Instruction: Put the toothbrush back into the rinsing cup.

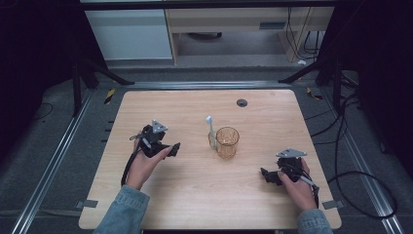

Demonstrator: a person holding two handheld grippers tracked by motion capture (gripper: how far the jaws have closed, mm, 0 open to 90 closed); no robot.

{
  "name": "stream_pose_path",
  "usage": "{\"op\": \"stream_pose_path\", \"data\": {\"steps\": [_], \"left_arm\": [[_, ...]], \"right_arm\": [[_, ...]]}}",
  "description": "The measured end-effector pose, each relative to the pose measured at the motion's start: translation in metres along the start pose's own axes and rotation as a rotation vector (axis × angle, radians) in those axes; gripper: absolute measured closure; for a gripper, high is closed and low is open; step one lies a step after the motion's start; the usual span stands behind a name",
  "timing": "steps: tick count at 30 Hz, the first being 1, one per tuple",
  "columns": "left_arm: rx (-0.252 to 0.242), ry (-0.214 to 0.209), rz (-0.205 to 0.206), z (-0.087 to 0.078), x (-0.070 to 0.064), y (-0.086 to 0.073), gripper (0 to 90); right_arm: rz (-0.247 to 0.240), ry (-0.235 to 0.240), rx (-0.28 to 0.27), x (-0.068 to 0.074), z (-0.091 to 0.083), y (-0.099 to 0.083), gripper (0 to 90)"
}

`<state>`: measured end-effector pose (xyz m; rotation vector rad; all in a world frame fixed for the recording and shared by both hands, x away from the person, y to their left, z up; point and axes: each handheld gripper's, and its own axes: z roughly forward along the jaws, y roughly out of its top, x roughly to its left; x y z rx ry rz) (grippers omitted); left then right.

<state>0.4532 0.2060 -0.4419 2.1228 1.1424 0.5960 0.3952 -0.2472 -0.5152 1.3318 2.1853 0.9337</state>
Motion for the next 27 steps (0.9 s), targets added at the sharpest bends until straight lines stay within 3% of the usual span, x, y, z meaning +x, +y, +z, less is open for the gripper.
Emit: {"op": "stream_pose_path", "data": {"steps": [11, 17, 21, 27], "left_arm": [[0.069, 0.063, -0.074, 0.011, 0.039, -0.025, 7.8], [0.078, 0.104, -0.093, 0.010, 0.056, -0.033, 7.6], [0.075, 0.121, -0.128, 0.010, 0.069, -0.042, 7.4], [0.074, 0.129, -0.142, 0.013, 0.080, -0.051, 6.5]], "right_arm": [[-0.001, -0.001, -0.001, 0.000, 0.000, 0.000, 0.4], [-0.001, 0.000, -0.001, 0.000, 0.000, 0.000, 0.5], [0.000, 0.000, 0.000, 0.000, 0.000, 0.000, 0.5], [-0.001, -0.001, -0.001, 0.000, 0.000, 0.000, 0.4]]}}
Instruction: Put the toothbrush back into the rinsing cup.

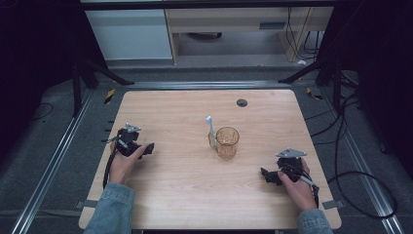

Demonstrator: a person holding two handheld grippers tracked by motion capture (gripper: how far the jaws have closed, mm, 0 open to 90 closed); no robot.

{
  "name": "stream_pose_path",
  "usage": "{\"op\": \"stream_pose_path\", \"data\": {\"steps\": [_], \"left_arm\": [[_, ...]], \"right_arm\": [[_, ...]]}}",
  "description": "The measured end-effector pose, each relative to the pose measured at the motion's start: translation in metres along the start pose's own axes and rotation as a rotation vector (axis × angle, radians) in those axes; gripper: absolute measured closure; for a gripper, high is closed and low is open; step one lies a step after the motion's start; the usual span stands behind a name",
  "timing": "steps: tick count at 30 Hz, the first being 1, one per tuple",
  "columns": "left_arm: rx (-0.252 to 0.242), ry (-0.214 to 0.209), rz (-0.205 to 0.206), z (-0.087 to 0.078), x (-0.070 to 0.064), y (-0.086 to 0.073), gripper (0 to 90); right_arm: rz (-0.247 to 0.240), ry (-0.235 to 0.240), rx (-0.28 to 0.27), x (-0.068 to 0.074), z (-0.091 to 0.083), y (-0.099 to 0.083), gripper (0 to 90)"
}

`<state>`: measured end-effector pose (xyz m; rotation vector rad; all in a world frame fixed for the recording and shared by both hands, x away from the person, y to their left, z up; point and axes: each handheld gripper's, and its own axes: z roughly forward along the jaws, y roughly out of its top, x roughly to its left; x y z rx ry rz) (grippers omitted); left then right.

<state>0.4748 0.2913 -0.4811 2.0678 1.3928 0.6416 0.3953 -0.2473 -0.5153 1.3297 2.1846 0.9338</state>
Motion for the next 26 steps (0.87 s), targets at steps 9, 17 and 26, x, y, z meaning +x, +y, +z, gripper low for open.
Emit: {"op": "stream_pose_path", "data": {"steps": [9, 17, 26], "left_arm": [[0.007, -0.020, 0.024, 0.010, 0.002, -0.007, 5.5], [0.001, -0.033, 0.001, 0.018, 0.000, -0.012, 4.0], [-0.042, -0.048, -0.030, 0.023, 0.003, -0.016, 0.0]], "right_arm": [[0.001, 0.001, 0.001, 0.000, 0.000, 0.000, 0.4], [-0.001, -0.001, 0.000, 0.000, 0.000, 0.000, 0.4], [-0.001, 0.000, -0.001, 0.000, 0.000, 0.000, 0.4]]}}
